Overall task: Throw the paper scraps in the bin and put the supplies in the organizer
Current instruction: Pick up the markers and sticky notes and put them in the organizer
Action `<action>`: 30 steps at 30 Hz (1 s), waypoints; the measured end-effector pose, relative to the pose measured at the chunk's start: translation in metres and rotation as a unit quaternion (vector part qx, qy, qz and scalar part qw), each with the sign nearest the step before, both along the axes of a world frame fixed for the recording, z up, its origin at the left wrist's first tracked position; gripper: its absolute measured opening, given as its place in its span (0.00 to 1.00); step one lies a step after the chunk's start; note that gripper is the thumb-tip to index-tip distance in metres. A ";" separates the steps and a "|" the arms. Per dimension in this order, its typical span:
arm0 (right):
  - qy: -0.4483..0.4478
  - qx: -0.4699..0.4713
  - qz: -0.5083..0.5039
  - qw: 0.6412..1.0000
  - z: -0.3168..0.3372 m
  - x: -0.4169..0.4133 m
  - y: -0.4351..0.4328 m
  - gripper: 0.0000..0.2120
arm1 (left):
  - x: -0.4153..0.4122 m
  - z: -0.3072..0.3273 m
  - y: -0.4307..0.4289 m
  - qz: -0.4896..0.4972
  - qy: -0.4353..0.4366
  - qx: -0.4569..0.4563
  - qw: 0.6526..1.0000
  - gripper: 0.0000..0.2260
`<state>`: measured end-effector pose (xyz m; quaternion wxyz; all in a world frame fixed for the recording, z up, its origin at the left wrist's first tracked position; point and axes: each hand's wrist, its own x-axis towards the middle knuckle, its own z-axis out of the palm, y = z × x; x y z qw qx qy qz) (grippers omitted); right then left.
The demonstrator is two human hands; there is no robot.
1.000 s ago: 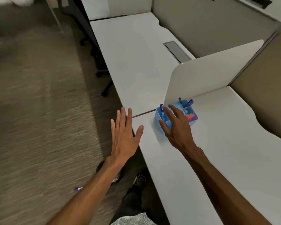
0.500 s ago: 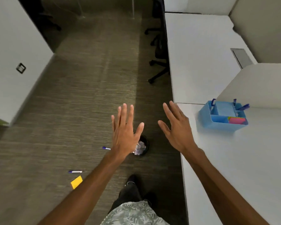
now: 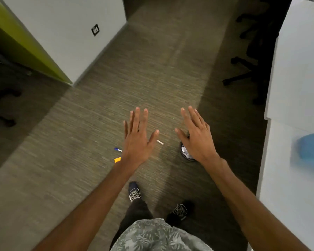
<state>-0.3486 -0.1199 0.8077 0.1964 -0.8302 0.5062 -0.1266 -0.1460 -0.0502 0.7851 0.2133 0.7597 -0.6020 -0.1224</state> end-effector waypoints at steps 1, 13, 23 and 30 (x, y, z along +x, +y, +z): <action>0.003 0.007 0.008 1.000 -0.003 0.018 0.002 0.32 | 0.018 -0.003 0.006 0.008 0.004 0.002 1.000 0.34; 0.032 0.070 0.098 0.992 -0.071 0.196 0.006 0.30 | 0.182 -0.070 0.066 0.099 0.041 0.046 0.993 0.33; 0.061 0.121 0.145 0.980 -0.186 0.270 -0.027 0.28 | 0.228 -0.167 0.073 0.158 0.063 0.103 0.980 0.33; 0.069 0.138 0.159 0.975 -0.313 0.271 -0.061 0.25 | 0.226 -0.289 0.033 0.158 0.077 0.130 0.976 0.32</action>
